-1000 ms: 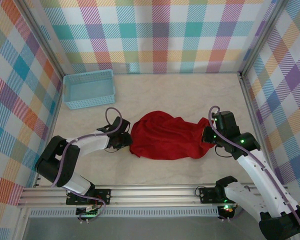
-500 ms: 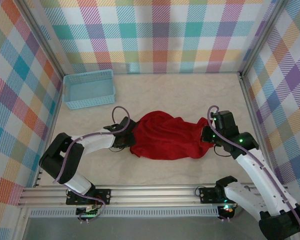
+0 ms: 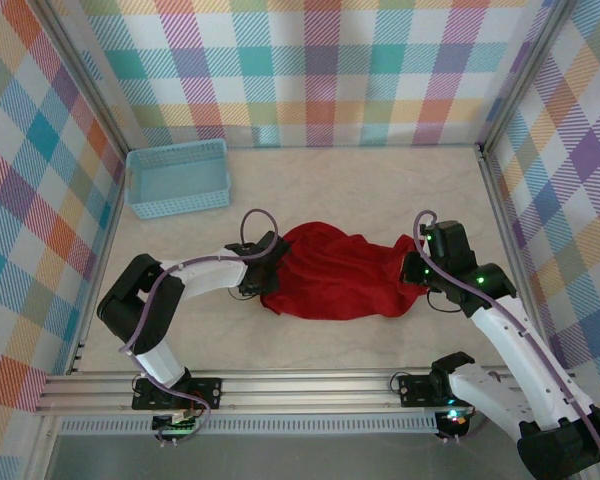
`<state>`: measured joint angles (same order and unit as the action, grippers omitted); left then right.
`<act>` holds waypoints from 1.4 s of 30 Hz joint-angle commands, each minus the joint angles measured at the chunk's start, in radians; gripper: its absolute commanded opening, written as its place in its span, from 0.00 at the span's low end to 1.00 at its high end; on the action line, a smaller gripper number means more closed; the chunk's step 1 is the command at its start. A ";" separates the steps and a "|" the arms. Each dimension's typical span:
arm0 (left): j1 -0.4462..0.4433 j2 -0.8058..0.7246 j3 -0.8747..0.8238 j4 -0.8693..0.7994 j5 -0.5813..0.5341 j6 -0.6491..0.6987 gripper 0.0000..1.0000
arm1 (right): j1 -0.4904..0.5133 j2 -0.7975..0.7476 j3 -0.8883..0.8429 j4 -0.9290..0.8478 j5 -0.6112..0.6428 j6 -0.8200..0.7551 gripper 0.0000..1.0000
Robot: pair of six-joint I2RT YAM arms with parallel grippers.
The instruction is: Fold the inside-out t-shirt
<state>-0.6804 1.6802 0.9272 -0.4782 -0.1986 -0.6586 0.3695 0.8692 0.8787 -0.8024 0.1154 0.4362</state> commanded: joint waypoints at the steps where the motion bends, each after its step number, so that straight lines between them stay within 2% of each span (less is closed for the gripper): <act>1: -0.007 -0.003 -0.020 0.025 0.006 -0.006 0.15 | -0.001 -0.003 0.001 0.004 0.006 -0.013 0.00; 4: 0.021 -0.074 -0.006 0.042 0.004 0.017 0.11 | -0.009 0.014 0.046 -0.013 0.026 -0.033 0.00; 6: 0.081 -0.140 0.038 0.030 0.022 0.061 0.07 | -0.053 0.049 0.111 -0.030 -0.005 -0.056 0.00; 11: 0.317 -0.307 0.259 0.003 0.138 0.163 0.00 | -0.245 0.202 0.399 -0.052 -0.262 -0.086 0.00; 13: 0.383 -0.362 0.368 -0.021 0.159 0.180 0.00 | -0.282 0.266 0.531 -0.058 -0.337 -0.079 0.00; 15: 0.421 -0.438 0.428 -0.013 0.170 0.183 0.00 | -0.284 0.304 0.650 -0.065 -0.361 -0.078 0.00; 17: 0.423 -0.531 0.417 0.026 0.168 0.197 0.00 | -0.284 0.315 0.705 -0.062 -0.362 -0.071 0.00; 20: 0.423 -0.618 0.313 0.034 0.186 0.183 0.00 | -0.284 0.293 0.616 -0.027 -0.387 -0.065 0.00; 24: 0.423 -0.665 0.055 0.022 0.203 0.155 0.00 | -0.277 0.272 0.287 0.089 -0.483 -0.046 0.00; 29: 0.423 -0.679 -0.204 0.069 0.233 0.107 0.00 | -0.196 0.337 0.016 0.222 -0.490 -0.021 0.00; 35: 0.423 -0.681 -0.292 0.076 0.180 0.095 0.00 | -0.173 0.464 -0.044 0.313 -0.478 -0.026 0.06; 42: 0.422 -0.677 -0.286 0.073 0.174 0.106 0.00 | -0.173 0.382 -0.070 0.320 -0.501 -0.043 0.24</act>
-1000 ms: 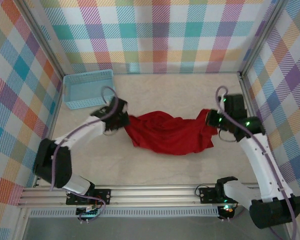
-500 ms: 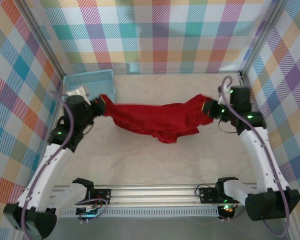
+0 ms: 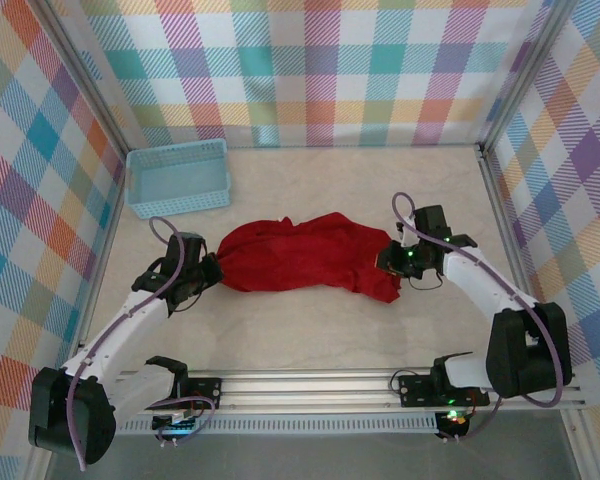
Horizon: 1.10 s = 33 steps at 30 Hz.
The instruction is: Fold the inside-out t-shirt
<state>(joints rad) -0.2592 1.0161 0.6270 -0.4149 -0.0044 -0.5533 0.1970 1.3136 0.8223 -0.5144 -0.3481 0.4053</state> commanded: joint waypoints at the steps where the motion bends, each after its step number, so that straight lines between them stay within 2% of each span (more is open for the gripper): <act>1: 0.001 -0.011 0.014 0.010 -0.022 0.003 0.00 | -0.001 -0.076 -0.017 0.029 -0.044 -0.014 0.26; 4: 0.002 0.001 0.019 0.008 -0.022 0.007 0.00 | -0.001 -0.095 -0.031 0.025 -0.074 -0.019 0.29; 9: 0.001 0.008 0.023 0.006 -0.023 0.011 0.00 | -0.001 -0.109 -0.074 0.022 -0.066 -0.025 0.29; 17: 0.002 0.017 0.027 0.002 -0.025 0.014 0.00 | -0.001 -0.158 -0.145 0.044 0.038 -0.023 0.34; 22: 0.001 0.030 0.032 0.005 -0.025 0.015 0.00 | 0.004 -0.133 -0.153 0.082 -0.027 -0.029 0.32; 27: 0.002 0.035 0.033 0.009 -0.024 0.015 0.00 | 0.026 -0.117 -0.145 0.088 -0.025 -0.029 0.28; 33: 0.001 0.055 0.041 0.012 -0.017 0.018 0.00 | 0.048 -0.112 -0.133 0.047 0.001 -0.018 0.30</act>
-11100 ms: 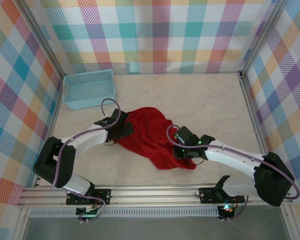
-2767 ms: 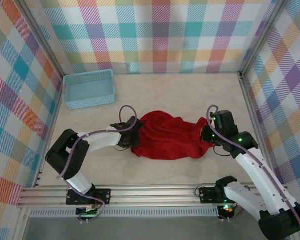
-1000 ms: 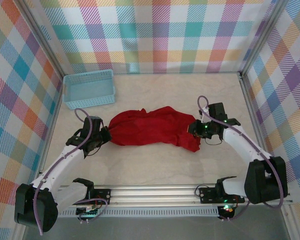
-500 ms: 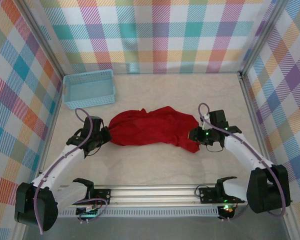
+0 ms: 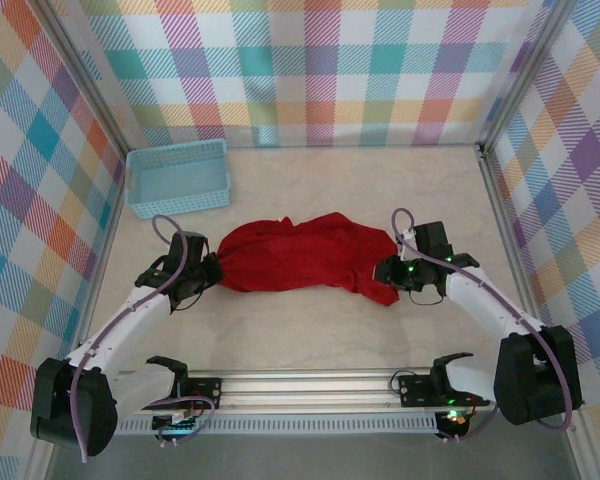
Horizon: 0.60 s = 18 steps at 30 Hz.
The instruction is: Fold the inside-out t-shirt
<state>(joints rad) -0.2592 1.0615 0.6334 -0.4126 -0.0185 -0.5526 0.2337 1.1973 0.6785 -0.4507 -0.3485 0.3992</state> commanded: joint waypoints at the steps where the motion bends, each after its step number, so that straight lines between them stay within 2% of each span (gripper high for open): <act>1: 0.001 0.011 0.038 0.006 -0.003 0.016 0.00 | 0.018 0.004 0.011 -0.023 0.006 -0.008 0.31; 4: 0.001 0.010 0.042 0.007 -0.004 0.017 0.00 | 0.041 0.014 0.006 -0.026 0.014 -0.004 0.30; 9: 0.002 0.018 0.064 -0.002 -0.004 0.013 0.00 | 0.071 0.007 0.014 -0.062 0.042 0.031 0.15; 13: 0.002 0.024 0.079 -0.003 -0.012 0.008 0.00 | 0.073 -0.079 0.059 -0.161 0.062 0.041 0.08; 18: 0.003 0.039 0.128 -0.011 -0.014 0.009 0.00 | 0.073 -0.223 0.151 -0.307 0.096 0.046 0.06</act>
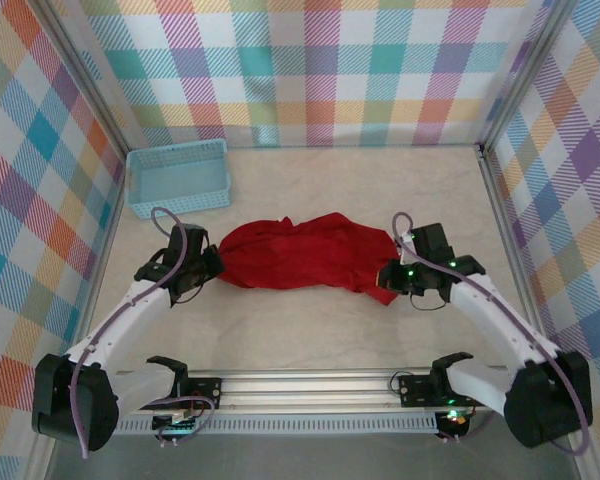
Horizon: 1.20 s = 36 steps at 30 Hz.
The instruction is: Fold the inside-out t-shirt
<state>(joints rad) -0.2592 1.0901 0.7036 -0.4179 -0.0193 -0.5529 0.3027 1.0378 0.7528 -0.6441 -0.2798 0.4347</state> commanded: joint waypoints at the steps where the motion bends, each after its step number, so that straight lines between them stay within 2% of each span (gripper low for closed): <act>1: 0.003 0.014 0.071 -0.007 -0.015 0.009 0.00 | 0.003 -0.073 0.103 -0.139 0.036 0.009 0.05; 5: 0.003 -0.005 0.136 -0.021 -0.026 0.007 0.00 | -0.001 -0.065 0.238 -0.232 0.090 -0.009 0.00; 16: 0.020 -0.169 0.322 -0.126 -0.109 0.050 0.00 | -0.061 -0.001 0.655 -0.410 0.160 -0.080 0.00; 19: 0.021 -0.160 0.473 -0.164 -0.107 0.078 0.00 | -0.076 0.050 0.875 -0.478 0.212 -0.104 0.00; 24: 0.021 -0.121 0.758 -0.219 -0.070 0.107 0.00 | -0.079 0.190 1.385 -0.620 0.282 -0.141 0.00; 27: 0.021 -0.128 0.869 -0.246 -0.042 0.116 0.00 | -0.079 0.277 1.707 -0.706 0.301 -0.159 0.00; 29: 0.021 -0.157 0.888 -0.234 -0.032 0.115 0.00 | -0.079 0.306 1.836 -0.724 0.302 -0.162 0.00; 31: 0.021 -0.175 0.889 -0.227 -0.025 0.114 0.00 | -0.080 0.289 1.829 -0.683 0.301 -0.163 0.00; 36: 0.021 -0.115 0.836 -0.234 -0.058 0.111 0.00 | -0.080 0.249 1.581 -0.541 0.296 -0.173 0.00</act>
<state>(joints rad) -0.2501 0.9108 1.5730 -0.6262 -0.0452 -0.4557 0.2283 1.2423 2.4332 -1.2503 -0.0147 0.2878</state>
